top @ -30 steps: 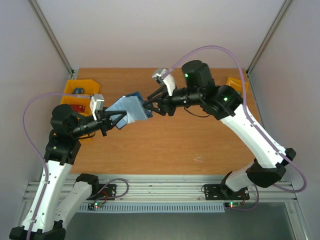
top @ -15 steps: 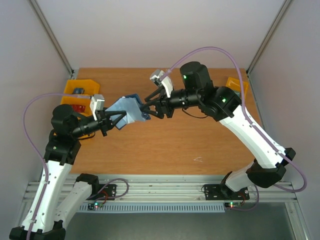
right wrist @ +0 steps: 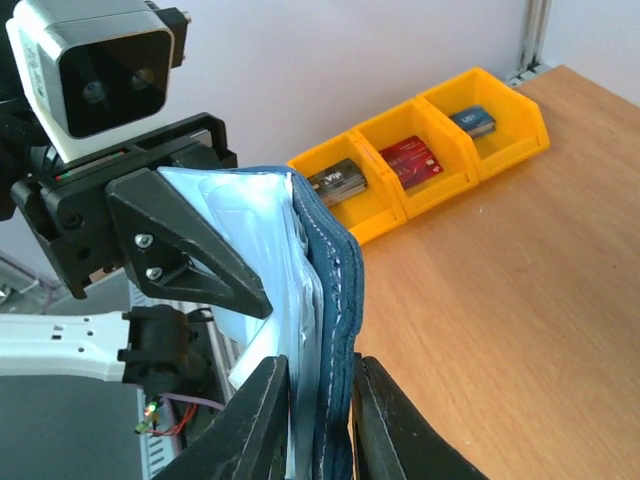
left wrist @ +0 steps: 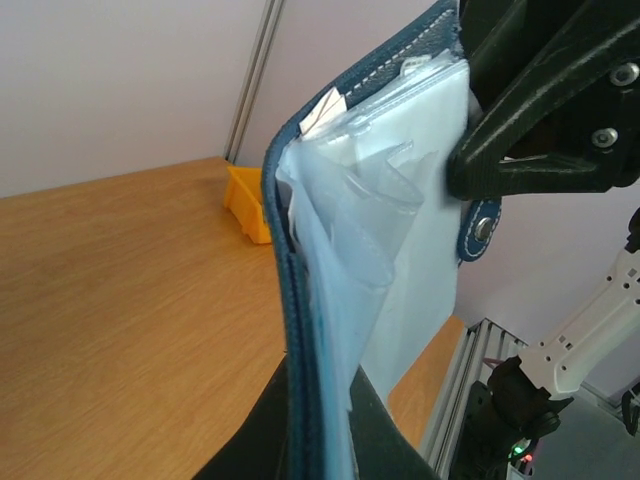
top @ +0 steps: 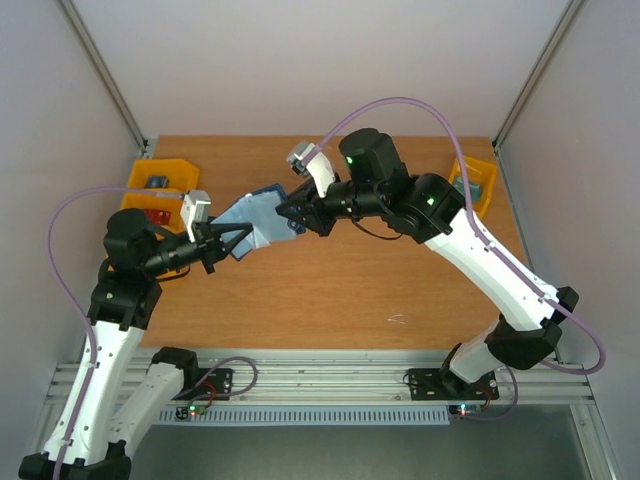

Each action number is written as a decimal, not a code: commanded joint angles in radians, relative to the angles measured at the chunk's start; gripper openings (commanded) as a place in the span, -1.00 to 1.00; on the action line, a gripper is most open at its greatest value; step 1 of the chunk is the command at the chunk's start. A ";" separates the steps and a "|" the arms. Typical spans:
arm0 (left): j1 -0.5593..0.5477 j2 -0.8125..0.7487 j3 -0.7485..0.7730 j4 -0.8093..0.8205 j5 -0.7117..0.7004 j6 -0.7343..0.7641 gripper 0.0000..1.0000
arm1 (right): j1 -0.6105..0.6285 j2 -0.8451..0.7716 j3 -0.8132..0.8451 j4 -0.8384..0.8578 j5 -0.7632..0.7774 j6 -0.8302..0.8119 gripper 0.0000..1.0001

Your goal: Take the credit cards out of the card holder

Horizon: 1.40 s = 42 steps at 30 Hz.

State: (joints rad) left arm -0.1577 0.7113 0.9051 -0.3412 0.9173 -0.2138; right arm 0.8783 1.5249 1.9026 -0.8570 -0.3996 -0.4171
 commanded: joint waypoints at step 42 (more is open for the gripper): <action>-0.014 0.005 0.015 0.044 -0.019 0.040 -0.96 | 0.115 0.028 -0.004 0.183 -0.012 0.084 -0.58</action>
State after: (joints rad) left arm -0.1600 0.7204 0.8967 -0.2993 0.8799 -0.1955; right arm 0.9745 1.5993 1.9049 -0.7734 -0.3298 -0.3538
